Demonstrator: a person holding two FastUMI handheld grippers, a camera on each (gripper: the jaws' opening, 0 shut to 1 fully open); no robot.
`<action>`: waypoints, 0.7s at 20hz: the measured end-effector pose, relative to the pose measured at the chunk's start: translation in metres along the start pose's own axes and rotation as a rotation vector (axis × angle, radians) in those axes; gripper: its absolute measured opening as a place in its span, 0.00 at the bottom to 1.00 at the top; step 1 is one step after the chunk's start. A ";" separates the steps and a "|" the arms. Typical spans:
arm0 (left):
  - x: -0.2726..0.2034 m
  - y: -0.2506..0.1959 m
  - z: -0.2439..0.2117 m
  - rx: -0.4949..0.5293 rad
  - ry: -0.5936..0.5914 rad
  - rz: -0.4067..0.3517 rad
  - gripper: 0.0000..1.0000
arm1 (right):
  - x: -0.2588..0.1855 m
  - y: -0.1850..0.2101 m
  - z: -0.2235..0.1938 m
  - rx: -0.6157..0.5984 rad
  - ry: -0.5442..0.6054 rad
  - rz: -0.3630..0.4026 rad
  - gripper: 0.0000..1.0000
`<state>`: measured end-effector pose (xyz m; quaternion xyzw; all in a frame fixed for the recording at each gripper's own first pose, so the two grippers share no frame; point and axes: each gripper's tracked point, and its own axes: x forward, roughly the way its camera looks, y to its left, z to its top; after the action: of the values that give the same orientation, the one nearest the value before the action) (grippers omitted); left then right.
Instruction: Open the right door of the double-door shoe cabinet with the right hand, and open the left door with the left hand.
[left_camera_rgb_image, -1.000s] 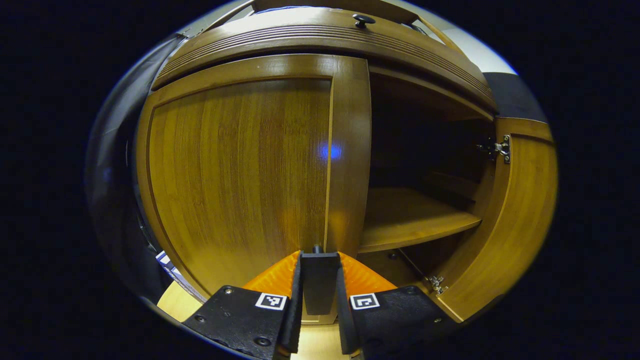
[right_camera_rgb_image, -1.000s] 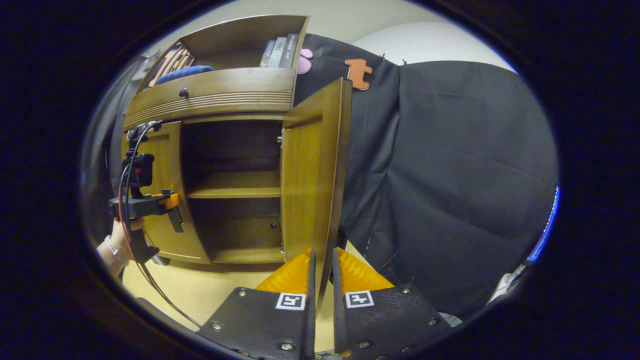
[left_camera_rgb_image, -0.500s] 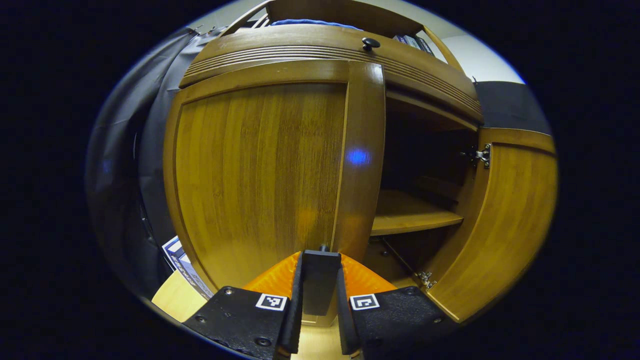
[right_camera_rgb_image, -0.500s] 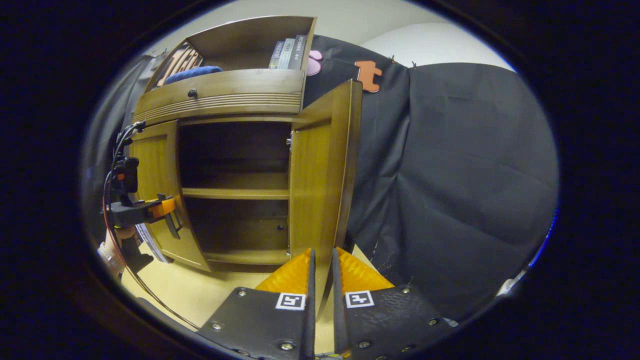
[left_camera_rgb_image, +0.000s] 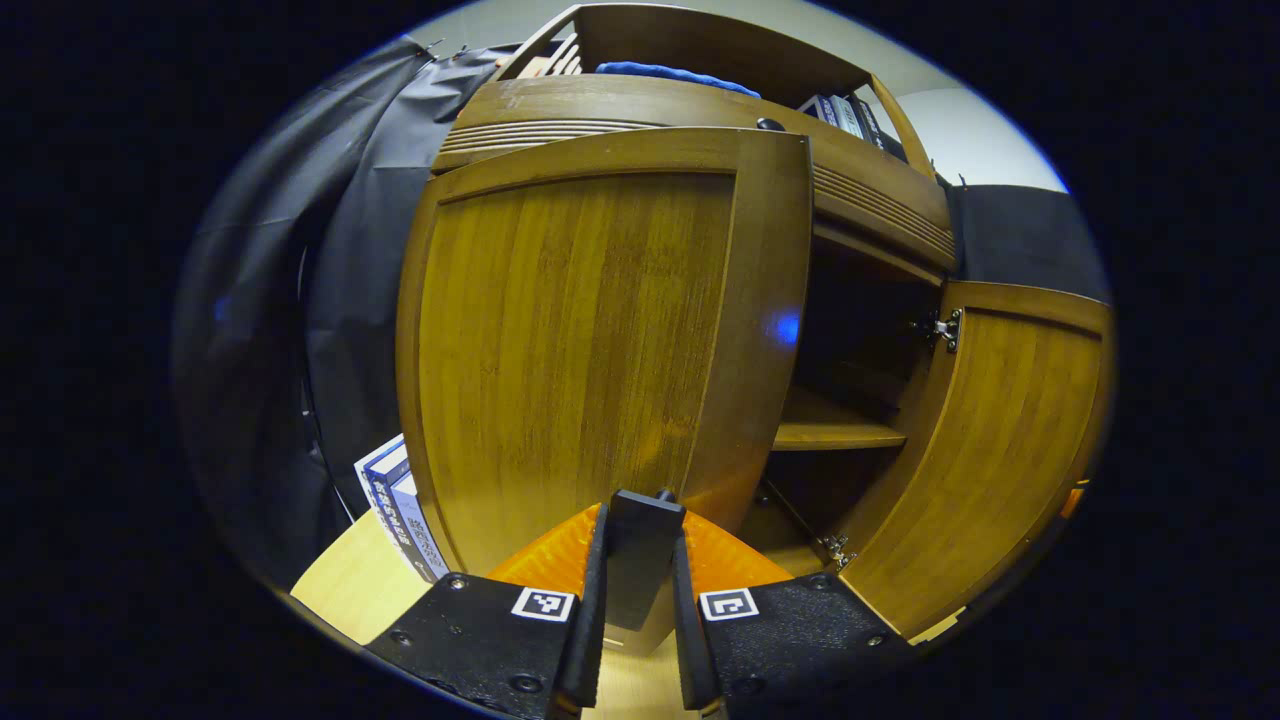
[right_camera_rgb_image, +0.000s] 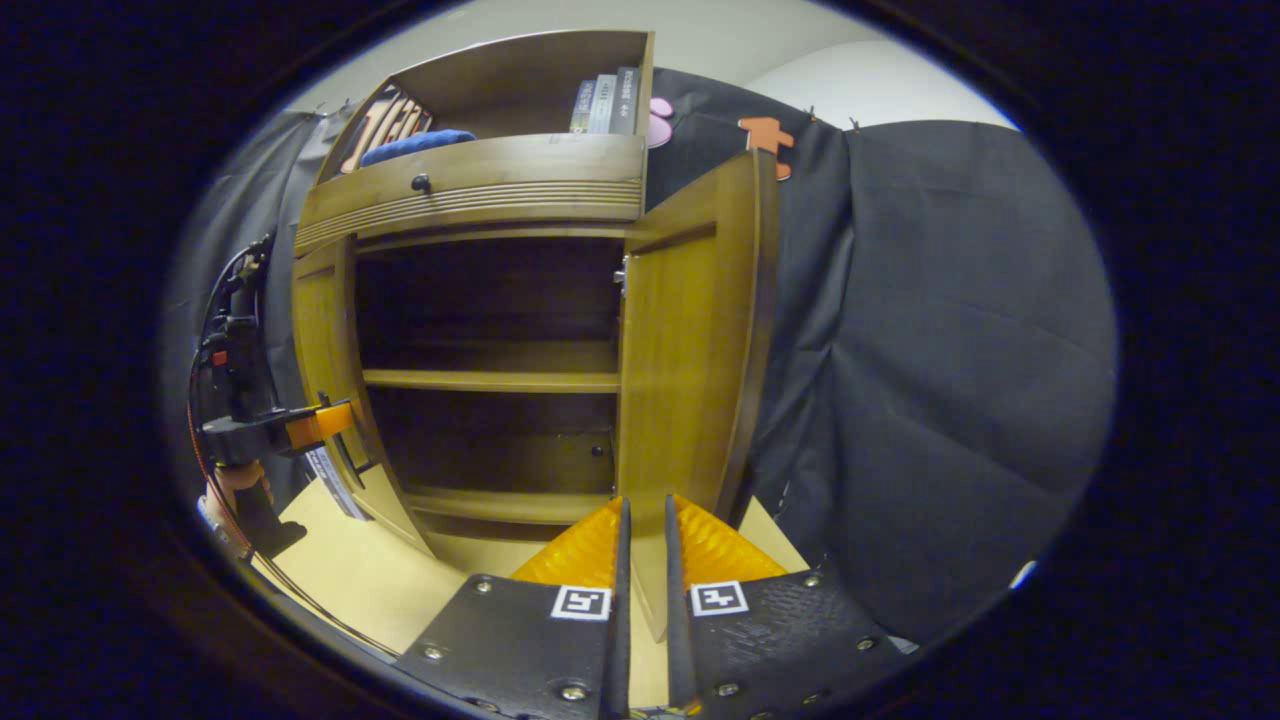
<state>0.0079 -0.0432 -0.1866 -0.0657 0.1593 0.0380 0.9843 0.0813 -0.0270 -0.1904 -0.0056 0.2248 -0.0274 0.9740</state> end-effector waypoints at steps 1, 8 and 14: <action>-0.004 0.002 0.000 -0.004 -0.001 0.001 0.32 | 0.000 0.004 0.000 -0.002 0.002 0.014 0.15; -0.030 0.013 -0.003 -0.033 -0.010 -0.010 0.32 | 0.009 0.031 0.000 -0.019 0.009 0.097 0.15; -0.049 0.024 -0.003 -0.038 -0.022 -0.021 0.32 | 0.016 0.051 -0.003 -0.031 0.020 0.157 0.15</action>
<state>-0.0418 -0.0226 -0.1771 -0.0856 0.1472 0.0313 0.9849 0.0968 0.0231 -0.2010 -0.0031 0.2345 0.0523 0.9707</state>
